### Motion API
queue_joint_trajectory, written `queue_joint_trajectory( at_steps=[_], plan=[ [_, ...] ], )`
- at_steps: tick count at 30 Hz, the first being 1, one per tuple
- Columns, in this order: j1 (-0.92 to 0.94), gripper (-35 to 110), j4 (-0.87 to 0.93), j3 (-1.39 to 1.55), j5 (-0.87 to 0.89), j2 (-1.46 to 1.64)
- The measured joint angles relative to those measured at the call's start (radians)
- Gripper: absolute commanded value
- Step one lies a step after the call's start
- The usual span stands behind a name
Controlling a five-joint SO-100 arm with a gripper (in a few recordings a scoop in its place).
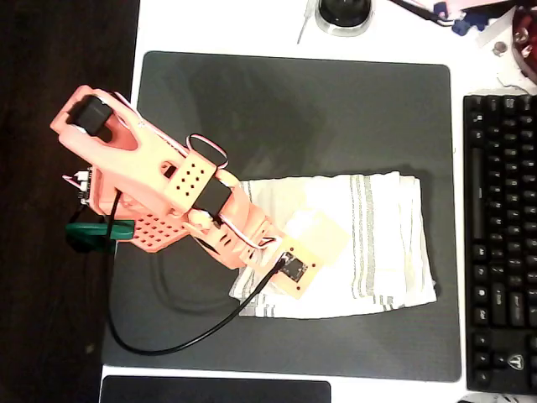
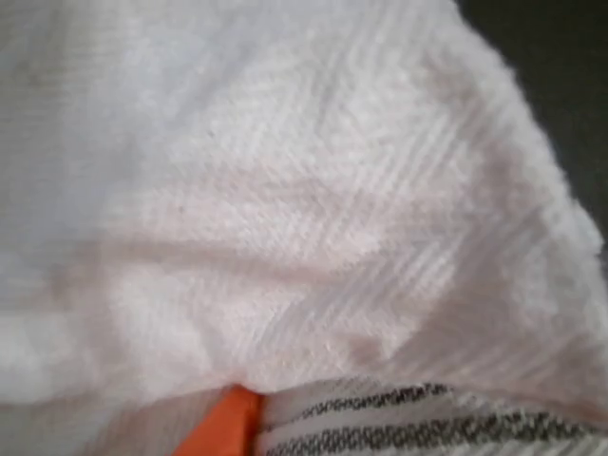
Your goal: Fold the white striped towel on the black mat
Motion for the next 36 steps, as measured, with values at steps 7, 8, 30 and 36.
queue_joint_trajectory(
  at_steps=[7, 8, 30, 36],
  plan=[
    [0.0, 6, 0.094, -0.057, -0.018, -0.014],
    [0.0, 10, 0.118, -0.064, -0.012, -0.011],
    [0.063, 21, 0.333, -0.199, -0.063, -0.032],
    [0.092, 21, 0.247, -0.143, -0.095, -0.057]
  ],
)
